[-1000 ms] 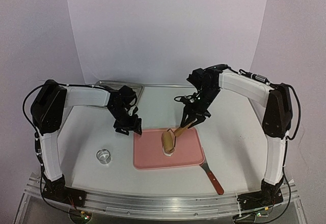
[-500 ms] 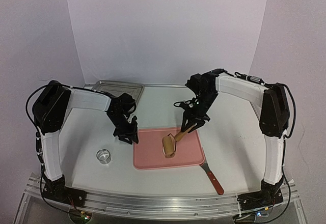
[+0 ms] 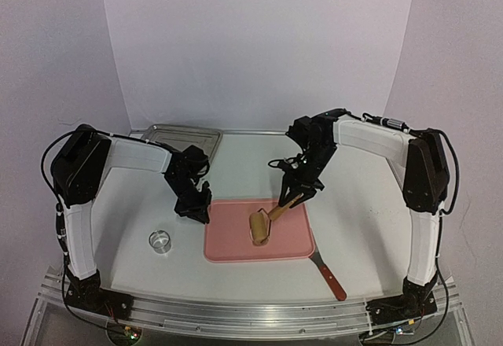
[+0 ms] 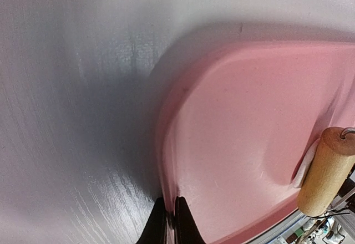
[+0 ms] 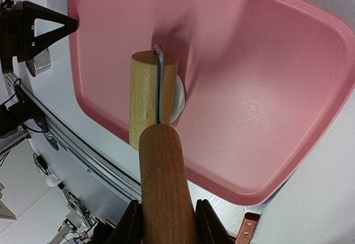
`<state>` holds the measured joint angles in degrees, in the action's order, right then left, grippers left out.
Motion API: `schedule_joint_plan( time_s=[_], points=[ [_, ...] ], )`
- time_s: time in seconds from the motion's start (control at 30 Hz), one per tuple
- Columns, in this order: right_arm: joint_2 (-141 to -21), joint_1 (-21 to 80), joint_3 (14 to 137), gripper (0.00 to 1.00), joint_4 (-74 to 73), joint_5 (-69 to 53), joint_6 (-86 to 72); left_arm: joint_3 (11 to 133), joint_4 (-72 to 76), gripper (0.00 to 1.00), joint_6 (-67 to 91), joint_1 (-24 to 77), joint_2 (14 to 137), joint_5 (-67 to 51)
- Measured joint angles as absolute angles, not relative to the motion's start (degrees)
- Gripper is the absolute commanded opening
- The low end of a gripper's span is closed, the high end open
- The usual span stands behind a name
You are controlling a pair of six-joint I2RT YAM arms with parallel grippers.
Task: Roll out the dumpling wrappers from the dough
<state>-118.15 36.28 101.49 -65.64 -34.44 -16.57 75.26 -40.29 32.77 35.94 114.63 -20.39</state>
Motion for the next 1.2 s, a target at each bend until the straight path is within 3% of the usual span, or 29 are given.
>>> schedule_joint_plan(
  time_s=[1.2],
  points=[
    [-115.5, 36.7, 97.3, 0.0, -62.0, -32.9, -18.8, 75.3, -40.4, 0.0, 33.3, 35.9, 114.6, -19.8]
  ],
)
